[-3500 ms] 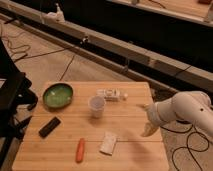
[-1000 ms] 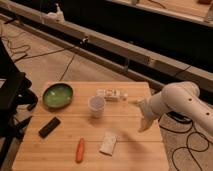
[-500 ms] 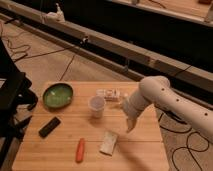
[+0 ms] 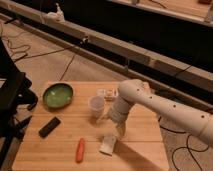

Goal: Place the white sponge in the ceramic cup

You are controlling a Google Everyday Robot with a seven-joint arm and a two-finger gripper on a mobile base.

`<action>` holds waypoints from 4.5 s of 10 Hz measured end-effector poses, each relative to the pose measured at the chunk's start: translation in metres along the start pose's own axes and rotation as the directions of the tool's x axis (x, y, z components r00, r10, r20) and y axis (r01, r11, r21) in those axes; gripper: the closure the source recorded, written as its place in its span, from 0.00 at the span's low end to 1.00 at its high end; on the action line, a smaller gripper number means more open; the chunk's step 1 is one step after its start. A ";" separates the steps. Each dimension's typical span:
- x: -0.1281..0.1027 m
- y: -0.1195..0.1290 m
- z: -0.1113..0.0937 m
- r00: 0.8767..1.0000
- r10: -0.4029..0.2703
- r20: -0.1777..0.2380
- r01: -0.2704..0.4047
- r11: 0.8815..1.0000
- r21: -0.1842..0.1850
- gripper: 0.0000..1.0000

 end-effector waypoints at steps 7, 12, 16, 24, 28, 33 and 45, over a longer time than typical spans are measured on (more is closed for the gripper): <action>0.004 0.010 0.007 0.999 -0.034 0.012 0.034 0.999 -0.043 0.20; 0.015 0.008 0.031 0.994 -0.060 0.087 0.066 0.995 -0.069 0.20; 0.021 0.010 0.057 0.986 -0.052 0.159 0.062 0.997 -0.055 0.20; 0.041 0.026 0.084 0.976 0.006 0.217 0.006 0.998 -0.057 0.58; 0.048 0.024 0.057 0.990 0.026 0.140 -0.022 0.999 -0.032 0.97; 0.048 0.039 -0.004 0.986 0.158 0.054 -0.161 0.985 0.061 1.00; 0.115 0.010 -0.190 0.860 0.511 0.002 -0.477 0.801 0.362 1.00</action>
